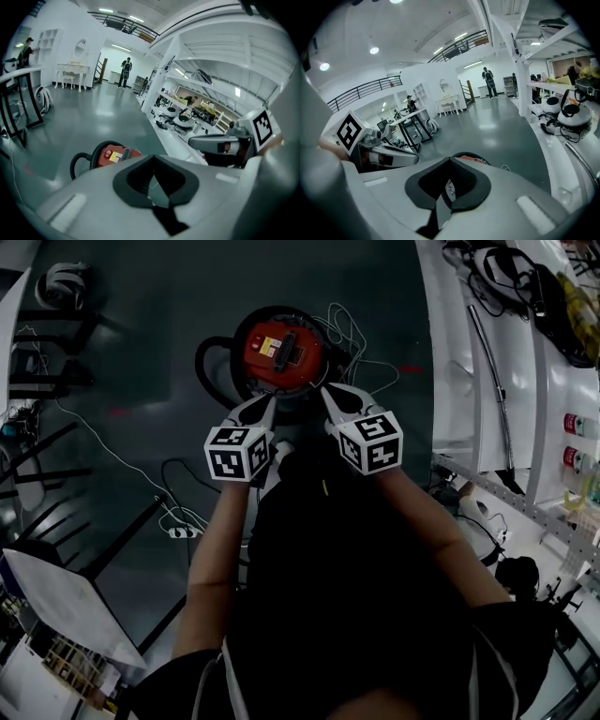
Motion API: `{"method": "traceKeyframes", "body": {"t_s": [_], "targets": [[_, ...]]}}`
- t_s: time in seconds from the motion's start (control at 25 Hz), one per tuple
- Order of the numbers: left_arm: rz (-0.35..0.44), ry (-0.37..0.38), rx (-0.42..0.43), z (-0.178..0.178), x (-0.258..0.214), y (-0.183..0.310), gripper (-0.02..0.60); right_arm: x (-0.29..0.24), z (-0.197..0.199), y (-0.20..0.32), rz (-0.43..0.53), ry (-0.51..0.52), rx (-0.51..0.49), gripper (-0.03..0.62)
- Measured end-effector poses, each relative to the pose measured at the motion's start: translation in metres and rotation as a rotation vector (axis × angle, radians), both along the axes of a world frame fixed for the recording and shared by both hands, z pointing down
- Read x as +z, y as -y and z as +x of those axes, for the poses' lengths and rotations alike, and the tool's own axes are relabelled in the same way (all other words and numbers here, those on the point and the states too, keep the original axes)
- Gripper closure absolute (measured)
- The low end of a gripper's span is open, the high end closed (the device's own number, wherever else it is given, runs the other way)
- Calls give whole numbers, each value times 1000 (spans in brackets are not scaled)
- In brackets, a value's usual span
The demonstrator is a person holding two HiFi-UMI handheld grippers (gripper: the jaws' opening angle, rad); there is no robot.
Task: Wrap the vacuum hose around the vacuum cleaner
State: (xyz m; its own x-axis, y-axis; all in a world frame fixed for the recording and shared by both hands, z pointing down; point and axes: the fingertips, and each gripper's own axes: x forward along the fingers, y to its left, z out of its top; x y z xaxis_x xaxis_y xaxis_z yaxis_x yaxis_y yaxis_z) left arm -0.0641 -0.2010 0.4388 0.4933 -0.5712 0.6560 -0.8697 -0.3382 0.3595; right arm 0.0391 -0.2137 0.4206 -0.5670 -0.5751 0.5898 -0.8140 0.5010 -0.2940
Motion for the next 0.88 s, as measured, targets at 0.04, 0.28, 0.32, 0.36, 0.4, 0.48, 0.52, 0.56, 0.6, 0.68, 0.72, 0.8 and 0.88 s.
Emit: {"method": "traceKeyframes", "body": {"t_s": [0.04, 0.28, 0.32, 0.36, 0.4, 0.48, 0.52, 0.56, 0.6, 0.68, 0.72, 0.8, 0.88], "targets": [[2, -9, -5, 1, -1, -1, 572, -2, -1, 1, 3, -2, -3, 599], [18, -36, -27, -4, -10, 1, 572, -9, -10, 4, 23, -8, -12, 599], [19, -37, -33, -5, -12, 2, 572, -9, -10, 4, 20, -8, -14, 599], [20, -38, -37, -6, -12, 2, 572, -7, -10, 4, 15, -11, -15, 599], [21, -38, -40, -6, -12, 2, 572, -6, -10, 3, 10, -14, -16, 599], [19, -38, -44, -9, -11, 0, 572, -4, -11, 3, 4, -17, -19, 599], [16, -38, -47, -11, -11, 0, 572, -3, -13, 2, 2, -19, -20, 599], [12, -37, -50, -13, -9, -1, 572, -3, -14, 2, 1, -20, -21, 599], [6, -34, -54, -15, -8, -2, 572, -3, -14, 3, 0, -19, -22, 599], [-5, -33, -63, -19, -5, -2, 572, -2, -15, 4, -9, -12, -21, 599], [-11, -41, -70, -20, -5, -2, 572, -2, -16, 4, -18, -4, -19, 599], [-23, -72, -91, -22, -5, 0, 572, -3, -18, 5, -29, 10, -21, 599], [-31, -96, -112, -24, -4, 2, 572, -4, -21, 6, -21, 4, -39, 599]]}}
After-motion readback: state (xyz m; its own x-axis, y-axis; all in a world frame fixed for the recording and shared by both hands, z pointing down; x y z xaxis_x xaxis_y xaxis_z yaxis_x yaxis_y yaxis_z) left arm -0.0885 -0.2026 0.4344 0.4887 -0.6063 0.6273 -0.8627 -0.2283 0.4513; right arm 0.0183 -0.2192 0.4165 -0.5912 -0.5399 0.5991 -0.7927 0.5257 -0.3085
